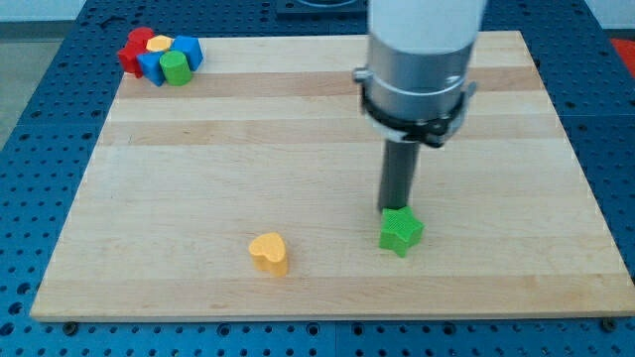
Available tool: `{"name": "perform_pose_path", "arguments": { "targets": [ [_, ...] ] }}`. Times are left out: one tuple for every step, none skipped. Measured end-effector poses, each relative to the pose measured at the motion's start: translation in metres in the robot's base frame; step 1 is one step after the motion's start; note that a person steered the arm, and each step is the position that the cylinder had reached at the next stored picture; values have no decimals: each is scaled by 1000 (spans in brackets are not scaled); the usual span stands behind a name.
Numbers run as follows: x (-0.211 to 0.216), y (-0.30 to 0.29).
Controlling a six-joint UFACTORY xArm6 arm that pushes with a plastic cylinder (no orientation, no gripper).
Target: Move the green star towards the bottom center of the board
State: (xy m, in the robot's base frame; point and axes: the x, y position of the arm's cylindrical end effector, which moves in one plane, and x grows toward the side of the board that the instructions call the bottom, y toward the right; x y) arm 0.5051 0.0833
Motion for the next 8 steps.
{"name": "perform_pose_path", "arguments": {
  "targets": [
    [-11, 41],
    [-2, 63],
    [10, 51],
    [11, 22],
    [11, -20],
    [11, -40],
    [11, -13],
    [12, 31]
  ]
}}
